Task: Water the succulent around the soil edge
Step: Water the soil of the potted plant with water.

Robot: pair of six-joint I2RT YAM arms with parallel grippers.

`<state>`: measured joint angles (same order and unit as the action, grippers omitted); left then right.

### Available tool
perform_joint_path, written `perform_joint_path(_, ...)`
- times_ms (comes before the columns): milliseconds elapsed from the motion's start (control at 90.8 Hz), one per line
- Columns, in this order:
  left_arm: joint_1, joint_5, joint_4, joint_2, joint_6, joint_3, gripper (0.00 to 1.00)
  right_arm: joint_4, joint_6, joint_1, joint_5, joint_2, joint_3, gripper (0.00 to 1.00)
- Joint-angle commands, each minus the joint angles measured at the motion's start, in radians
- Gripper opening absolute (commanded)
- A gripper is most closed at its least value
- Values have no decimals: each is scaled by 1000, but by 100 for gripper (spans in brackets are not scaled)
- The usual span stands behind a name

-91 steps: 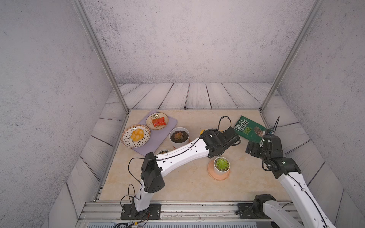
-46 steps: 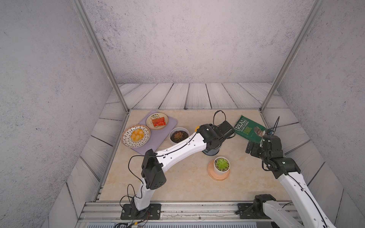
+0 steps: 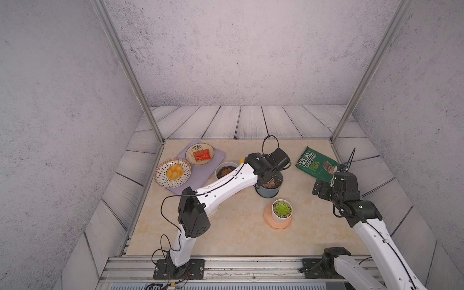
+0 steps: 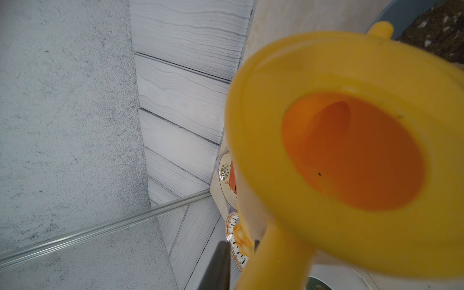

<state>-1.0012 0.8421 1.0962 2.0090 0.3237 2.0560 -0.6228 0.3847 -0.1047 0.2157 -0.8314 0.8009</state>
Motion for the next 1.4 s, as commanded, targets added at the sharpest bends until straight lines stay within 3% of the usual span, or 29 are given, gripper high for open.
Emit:
perform_joint_path(0, 3, 22, 3, -61, -40, -7, 0, 12, -2, -3, 10, 14, -9, 99)
perform_joint_path(1387, 12, 4, 27, -237, -189, -247, 0, 13, -3, -4, 14, 14, -12, 99)
